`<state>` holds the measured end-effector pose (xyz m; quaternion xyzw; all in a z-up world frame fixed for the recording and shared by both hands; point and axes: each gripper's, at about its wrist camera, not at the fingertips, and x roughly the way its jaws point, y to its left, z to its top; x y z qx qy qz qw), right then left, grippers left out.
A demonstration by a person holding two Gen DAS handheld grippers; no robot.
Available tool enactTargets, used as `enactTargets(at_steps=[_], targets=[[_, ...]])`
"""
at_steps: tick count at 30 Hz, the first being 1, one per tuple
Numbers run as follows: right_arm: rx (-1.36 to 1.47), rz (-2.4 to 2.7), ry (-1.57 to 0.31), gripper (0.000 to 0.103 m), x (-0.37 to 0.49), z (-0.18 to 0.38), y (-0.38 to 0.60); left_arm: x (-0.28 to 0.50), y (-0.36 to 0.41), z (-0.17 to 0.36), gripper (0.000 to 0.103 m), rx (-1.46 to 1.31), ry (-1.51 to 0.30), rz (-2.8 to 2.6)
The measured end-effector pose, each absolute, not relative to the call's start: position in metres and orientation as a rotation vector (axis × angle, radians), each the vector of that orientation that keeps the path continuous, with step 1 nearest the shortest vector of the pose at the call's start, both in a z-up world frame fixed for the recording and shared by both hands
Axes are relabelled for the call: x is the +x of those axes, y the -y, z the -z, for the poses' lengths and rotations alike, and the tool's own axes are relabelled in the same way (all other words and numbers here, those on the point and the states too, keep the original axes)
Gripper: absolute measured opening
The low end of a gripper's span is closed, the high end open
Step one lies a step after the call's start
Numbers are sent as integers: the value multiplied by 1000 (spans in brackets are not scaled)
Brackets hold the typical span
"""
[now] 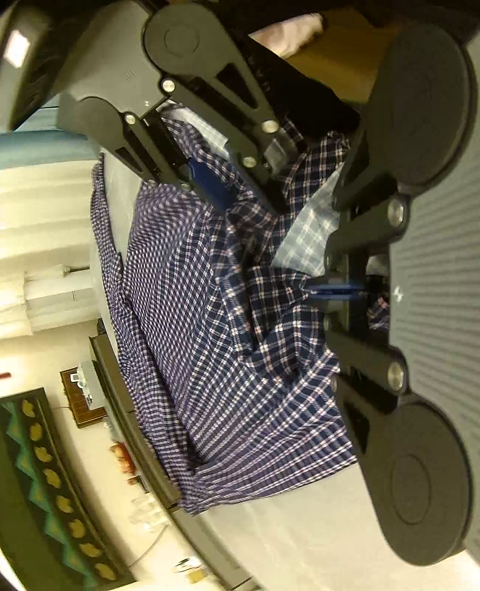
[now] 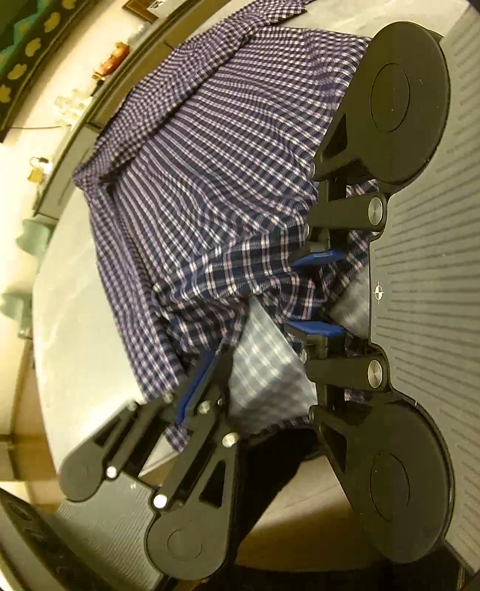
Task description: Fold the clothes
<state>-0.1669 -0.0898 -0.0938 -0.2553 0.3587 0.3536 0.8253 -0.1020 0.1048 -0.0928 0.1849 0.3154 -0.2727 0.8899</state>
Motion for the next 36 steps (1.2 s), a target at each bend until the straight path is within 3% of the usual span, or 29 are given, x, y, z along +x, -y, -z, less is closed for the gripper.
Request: enactTargets(at_steps=[1,10,13,14,15,17,18,20,22,24,25,26,27,34,36], targets=[[-516,-756,-767,4,-166,87,97,-105,-109,90,2,365,-654,575],[-247,-1047,-908,1,-164,56,173,-150,-150,53,4,300,-652,772],[-354,-983,-925,9,-165,66,174,-152,-146,46,14,345,-627,762],[-361,-957,-912,19,-164,67,174,-153,-142,44,23,354,-605,746],[-366,-933,-894,29,-164,68,174,-154,-135,42,39,369,-585,738],[-418,-917,-834,39,-172,69,165,-156,-112,49,58,436,-555,717],[-453,-914,-801,38,-178,71,156,-155,-99,56,59,478,-554,713],[-511,-901,-755,38,-186,76,140,-153,-74,70,59,563,-556,700],[-591,-846,-711,37,-190,86,121,-146,-57,88,50,644,-571,681],[-641,-800,-695,28,-187,95,111,-135,-52,96,14,655,-593,655],[-656,-786,-693,25,-185,97,110,-129,-51,99,7,652,-605,642],[-660,-777,-695,8,-183,95,113,-126,-53,96,2,633,-614,631],[-659,-773,-696,2,-181,92,116,-127,-58,90,2,613,-612,625],[-538,-993,-755,1,-189,60,173,-156,-110,56,3,432,-687,829],[-548,-1027,-788,6,-191,61,184,-157,-115,57,17,430,-720,879]])
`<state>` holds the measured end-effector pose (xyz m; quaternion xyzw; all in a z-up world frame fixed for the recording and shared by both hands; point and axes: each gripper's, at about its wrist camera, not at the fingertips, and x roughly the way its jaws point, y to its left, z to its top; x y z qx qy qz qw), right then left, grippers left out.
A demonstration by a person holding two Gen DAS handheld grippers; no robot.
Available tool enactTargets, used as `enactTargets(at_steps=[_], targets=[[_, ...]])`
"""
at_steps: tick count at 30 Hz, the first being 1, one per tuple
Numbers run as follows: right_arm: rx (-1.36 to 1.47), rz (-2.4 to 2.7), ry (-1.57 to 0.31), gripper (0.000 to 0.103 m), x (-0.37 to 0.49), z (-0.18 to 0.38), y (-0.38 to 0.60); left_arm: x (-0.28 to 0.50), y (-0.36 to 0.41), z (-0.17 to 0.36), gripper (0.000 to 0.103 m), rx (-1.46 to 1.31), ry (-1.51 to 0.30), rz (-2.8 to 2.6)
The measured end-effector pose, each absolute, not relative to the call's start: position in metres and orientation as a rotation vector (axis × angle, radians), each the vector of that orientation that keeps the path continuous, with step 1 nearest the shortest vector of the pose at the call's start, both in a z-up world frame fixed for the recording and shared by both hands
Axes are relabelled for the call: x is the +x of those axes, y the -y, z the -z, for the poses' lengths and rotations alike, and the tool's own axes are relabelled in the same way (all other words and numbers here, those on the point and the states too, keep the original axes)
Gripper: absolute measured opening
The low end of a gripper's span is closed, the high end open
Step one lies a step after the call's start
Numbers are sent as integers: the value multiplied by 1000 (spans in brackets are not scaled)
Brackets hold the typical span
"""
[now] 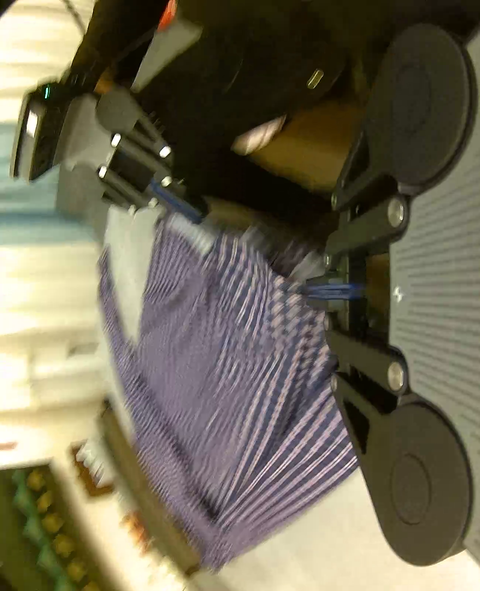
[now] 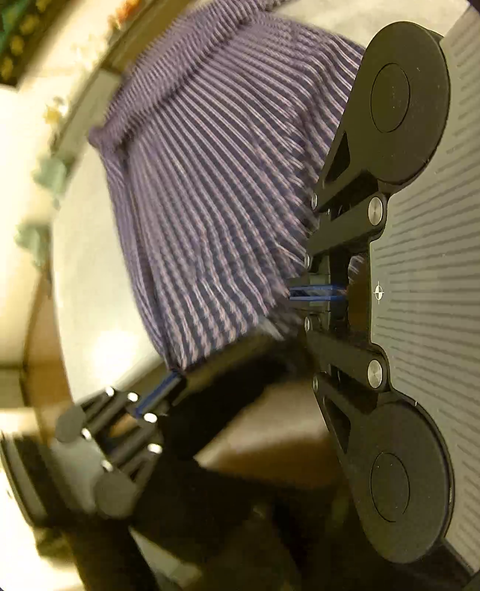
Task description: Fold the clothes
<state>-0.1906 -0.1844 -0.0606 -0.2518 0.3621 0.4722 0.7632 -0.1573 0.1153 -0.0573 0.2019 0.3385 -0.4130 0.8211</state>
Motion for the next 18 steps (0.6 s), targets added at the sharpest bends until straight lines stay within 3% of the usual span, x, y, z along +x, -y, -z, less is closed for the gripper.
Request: enactTargets(at_steps=[4,6,7,11,15,18], targets=[[-488,-992,-824,26,-179,62,203,-150,-110,50,24,419,-666,894],[-359,-952,-805,37,-165,59,211,-139,-108,43,47,358,-599,843],[-289,-919,-796,38,-155,58,213,-131,-107,41,50,317,-577,803],[-187,-706,-820,38,-114,74,209,-90,-99,56,47,248,-624,685],[-387,-605,-930,38,-103,103,213,-78,-90,82,44,272,-744,684],[-494,-576,-985,39,-109,98,228,-89,-88,77,44,293,-723,759]])
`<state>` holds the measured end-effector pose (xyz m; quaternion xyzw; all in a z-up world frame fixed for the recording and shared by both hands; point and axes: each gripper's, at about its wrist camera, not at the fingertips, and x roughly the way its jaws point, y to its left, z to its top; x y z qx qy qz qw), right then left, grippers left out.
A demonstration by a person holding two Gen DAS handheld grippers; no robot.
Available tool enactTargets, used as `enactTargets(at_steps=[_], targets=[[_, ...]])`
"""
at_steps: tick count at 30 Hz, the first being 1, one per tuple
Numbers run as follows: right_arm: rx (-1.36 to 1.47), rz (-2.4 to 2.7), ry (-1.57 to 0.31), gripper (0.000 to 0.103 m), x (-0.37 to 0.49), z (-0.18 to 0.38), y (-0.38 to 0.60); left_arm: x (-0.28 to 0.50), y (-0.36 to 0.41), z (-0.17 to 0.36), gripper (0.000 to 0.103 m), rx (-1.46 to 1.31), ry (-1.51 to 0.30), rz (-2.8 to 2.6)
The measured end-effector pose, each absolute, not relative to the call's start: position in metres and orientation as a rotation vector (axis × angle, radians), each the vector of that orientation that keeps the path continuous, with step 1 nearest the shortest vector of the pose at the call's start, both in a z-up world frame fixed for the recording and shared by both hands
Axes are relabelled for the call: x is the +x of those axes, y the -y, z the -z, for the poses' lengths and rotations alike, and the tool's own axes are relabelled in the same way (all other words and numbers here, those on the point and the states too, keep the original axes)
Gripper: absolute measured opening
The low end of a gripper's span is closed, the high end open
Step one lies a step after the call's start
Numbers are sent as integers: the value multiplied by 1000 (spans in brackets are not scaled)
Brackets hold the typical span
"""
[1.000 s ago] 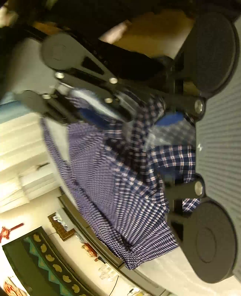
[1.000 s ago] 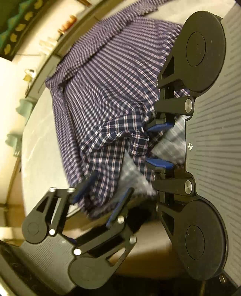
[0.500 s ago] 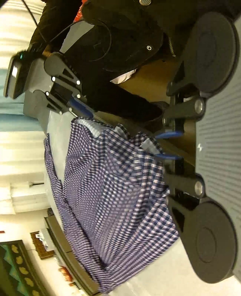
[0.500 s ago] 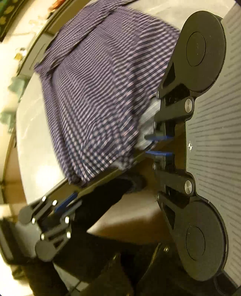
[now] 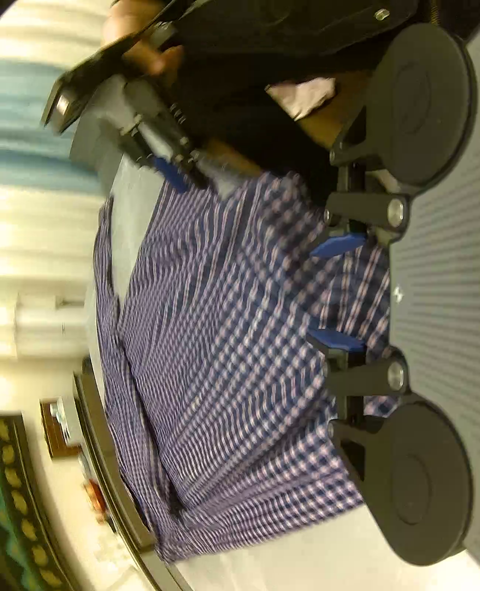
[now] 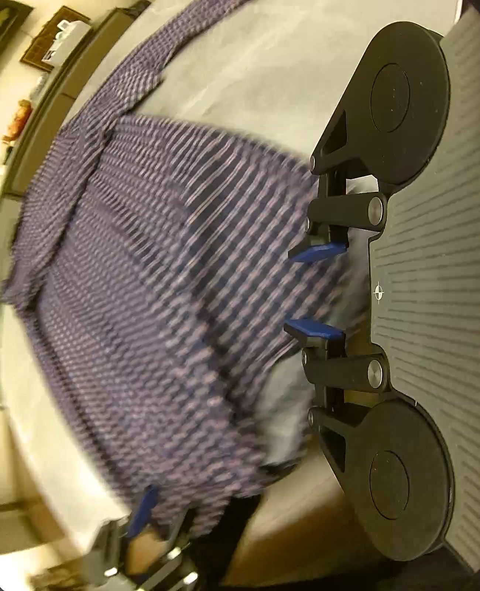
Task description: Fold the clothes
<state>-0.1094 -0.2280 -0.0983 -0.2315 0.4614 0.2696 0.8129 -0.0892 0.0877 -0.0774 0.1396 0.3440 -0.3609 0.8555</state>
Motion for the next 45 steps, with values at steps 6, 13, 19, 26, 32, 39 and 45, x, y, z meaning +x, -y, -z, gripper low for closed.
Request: enactTargets(at_steps=[6,13,19,26,32,39,45], targets=[[-512,-529,-936,47,-97,70,244,-42,-132,29,56,244,-569,631],[-291,-530,-760,71,-45,36,231,112,-169,18,56,214,-657,278],[75,-439,-729,73,27,68,269,231,-162,41,56,205,-667,186],[43,-396,-780,80,51,81,262,337,-167,99,46,184,-762,158],[-18,-411,-830,80,67,91,244,387,-209,106,64,79,-776,63],[25,-338,-867,80,80,98,258,434,-210,110,71,81,-749,-4],[68,-290,-848,81,81,93,269,416,-209,77,59,59,-714,-26]])
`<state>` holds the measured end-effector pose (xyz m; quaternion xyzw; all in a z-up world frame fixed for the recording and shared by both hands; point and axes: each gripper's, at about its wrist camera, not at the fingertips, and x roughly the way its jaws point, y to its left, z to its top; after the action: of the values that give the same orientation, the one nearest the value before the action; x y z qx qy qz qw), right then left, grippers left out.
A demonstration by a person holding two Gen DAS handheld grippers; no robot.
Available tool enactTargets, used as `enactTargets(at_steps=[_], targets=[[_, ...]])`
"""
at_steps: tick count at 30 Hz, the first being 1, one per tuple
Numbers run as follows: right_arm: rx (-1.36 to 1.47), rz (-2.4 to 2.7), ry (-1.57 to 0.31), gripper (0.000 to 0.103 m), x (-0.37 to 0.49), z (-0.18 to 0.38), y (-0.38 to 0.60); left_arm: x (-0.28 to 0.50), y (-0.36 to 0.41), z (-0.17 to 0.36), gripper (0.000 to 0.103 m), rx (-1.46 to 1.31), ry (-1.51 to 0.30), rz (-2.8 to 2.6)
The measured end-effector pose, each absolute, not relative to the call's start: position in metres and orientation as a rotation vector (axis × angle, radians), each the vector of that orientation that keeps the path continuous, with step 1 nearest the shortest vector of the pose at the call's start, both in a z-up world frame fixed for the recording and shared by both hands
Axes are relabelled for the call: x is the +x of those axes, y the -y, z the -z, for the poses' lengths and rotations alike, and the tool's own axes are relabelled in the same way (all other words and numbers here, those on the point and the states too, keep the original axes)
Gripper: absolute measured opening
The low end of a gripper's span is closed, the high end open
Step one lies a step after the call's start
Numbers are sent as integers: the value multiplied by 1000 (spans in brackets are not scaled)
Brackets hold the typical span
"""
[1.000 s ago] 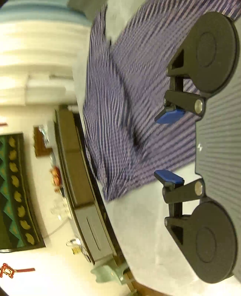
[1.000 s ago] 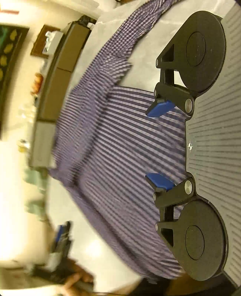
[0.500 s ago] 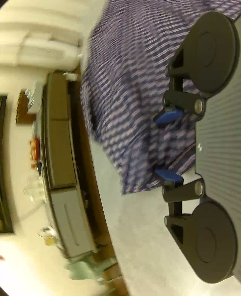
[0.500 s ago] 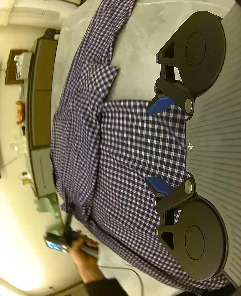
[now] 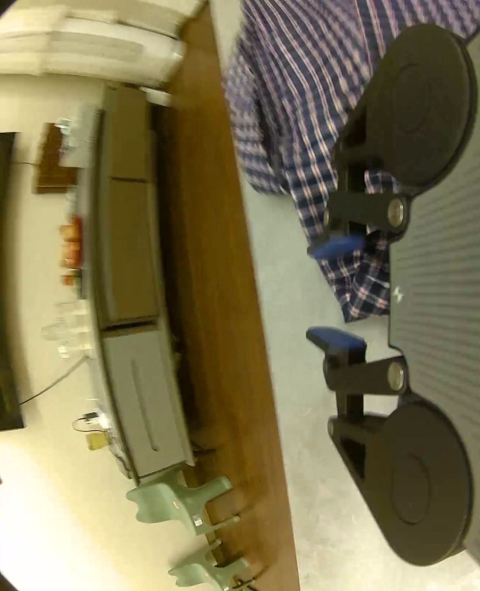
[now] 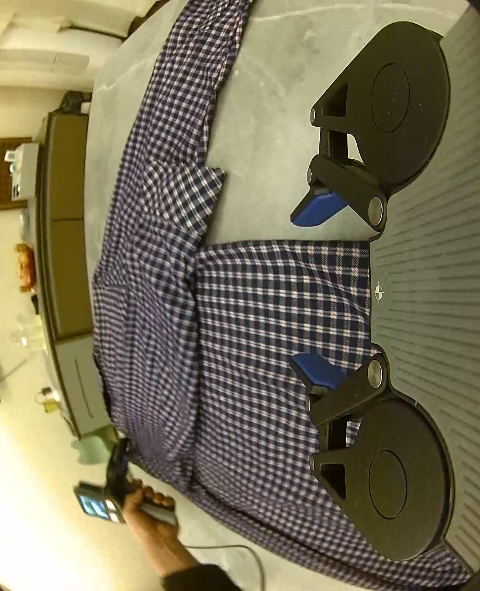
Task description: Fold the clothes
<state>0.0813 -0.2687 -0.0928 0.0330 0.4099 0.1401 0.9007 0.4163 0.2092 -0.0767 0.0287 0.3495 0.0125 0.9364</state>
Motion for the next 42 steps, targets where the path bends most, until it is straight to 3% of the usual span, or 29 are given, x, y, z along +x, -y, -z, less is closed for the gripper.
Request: enactTargets(at_steps=[2,3,7,8,9,11,17,19,23,28,35,36,37,42], targets=[[87,-295,-833,83,80,89,272,394,-223,68,85,8,-687,-39],[94,-300,-826,83,79,87,273,386,-230,68,89,-9,-696,-45],[95,-348,-805,84,75,80,264,382,-243,88,87,-91,-789,4],[84,-357,-802,84,73,80,261,385,-240,93,76,-93,-797,23],[73,-361,-801,84,71,80,259,388,-235,97,42,-80,-802,30],[65,-349,-808,84,70,81,261,398,-230,100,5,-55,-802,36],[108,-297,-829,84,76,88,272,438,-228,100,3,-13,-791,-94],[106,-304,-833,84,78,88,270,446,-232,98,6,-28,-786,-139],[62,-317,-836,84,76,91,265,418,-240,81,46,-59,-745,-199],[40,-399,-788,84,61,85,253,299,-226,53,47,16,-716,-7],[-222,-573,-851,79,29,102,199,140,-162,85,50,191,-901,229],[-278,-571,-879,75,25,109,197,124,-159,88,56,195,-907,239],[-321,-565,-901,77,20,114,197,108,-159,89,60,190,-907,246],[-322,-455,-906,79,-12,116,238,21,-160,88,66,181,-879,251]])
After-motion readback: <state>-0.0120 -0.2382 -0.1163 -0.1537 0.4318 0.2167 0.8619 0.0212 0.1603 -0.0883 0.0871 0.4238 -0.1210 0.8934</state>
